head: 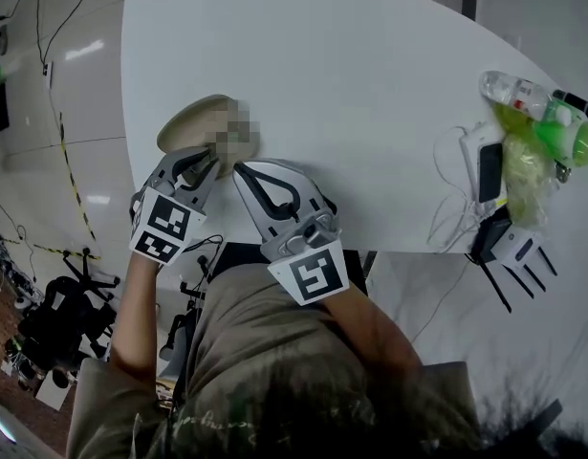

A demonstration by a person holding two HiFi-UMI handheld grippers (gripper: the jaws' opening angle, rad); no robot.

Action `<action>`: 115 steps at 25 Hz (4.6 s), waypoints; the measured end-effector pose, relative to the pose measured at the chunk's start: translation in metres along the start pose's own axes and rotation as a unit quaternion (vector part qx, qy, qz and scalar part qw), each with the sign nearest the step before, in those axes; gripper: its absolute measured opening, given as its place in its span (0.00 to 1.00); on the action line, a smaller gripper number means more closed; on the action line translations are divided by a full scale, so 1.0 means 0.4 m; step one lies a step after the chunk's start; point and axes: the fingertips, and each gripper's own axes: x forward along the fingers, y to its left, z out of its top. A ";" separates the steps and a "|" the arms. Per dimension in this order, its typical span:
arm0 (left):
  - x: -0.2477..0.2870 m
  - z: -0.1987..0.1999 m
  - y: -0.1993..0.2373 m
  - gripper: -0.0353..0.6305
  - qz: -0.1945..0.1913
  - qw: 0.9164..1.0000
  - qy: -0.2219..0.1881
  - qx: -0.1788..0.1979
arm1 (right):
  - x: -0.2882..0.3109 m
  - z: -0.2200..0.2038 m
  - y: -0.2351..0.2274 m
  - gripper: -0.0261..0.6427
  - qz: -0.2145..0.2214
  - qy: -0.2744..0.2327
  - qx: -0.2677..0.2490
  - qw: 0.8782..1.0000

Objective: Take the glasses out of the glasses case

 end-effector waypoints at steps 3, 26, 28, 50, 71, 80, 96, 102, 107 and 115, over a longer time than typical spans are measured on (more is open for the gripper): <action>0.009 -0.005 0.007 0.13 -0.006 1.000 0.010 -0.009 | 0.001 -0.009 -0.005 0.06 0.009 -0.010 0.010 1.000; 0.051 -0.059 0.042 0.16 -0.011 0.994 0.089 0.066 | 0.020 -0.084 0.011 0.06 0.040 -0.004 0.017 0.999; 0.057 -0.057 0.044 0.16 -0.013 0.994 0.090 0.067 | 0.018 -0.091 0.008 0.06 0.041 -0.004 0.017 0.999; 0.070 -0.064 0.030 0.12 -0.011 0.989 0.119 0.082 | -0.038 -0.147 -0.013 0.06 0.021 -0.034 -0.004 0.999; 0.044 -0.048 0.038 0.11 0.031 0.986 0.129 0.099 | -0.063 -0.177 -0.021 0.06 -0.004 -0.032 -0.013 0.999; 0.035 -0.032 0.034 0.08 0.038 0.986 0.130 0.102 | -0.093 -0.184 -0.030 0.06 -0.016 -0.043 0.017 0.999; 0.003 -0.011 0.038 0.08 0.066 0.985 0.125 0.095 | -0.112 -0.173 -0.041 0.06 -0.028 -0.062 0.018 0.998; 0.001 0.016 0.025 0.08 0.063 0.987 0.115 0.094 | -0.127 -0.173 -0.044 0.06 -0.042 -0.066 0.025 0.997; 0.005 0.021 0.010 0.08 0.055 0.988 0.118 0.081 | -0.141 -0.159 -0.057 0.06 -0.053 -0.081 0.006 0.995; -0.020 0.032 0.017 0.08 0.071 0.987 0.112 0.086 | -0.135 -0.159 -0.059 0.06 -0.050 -0.083 0.014 0.995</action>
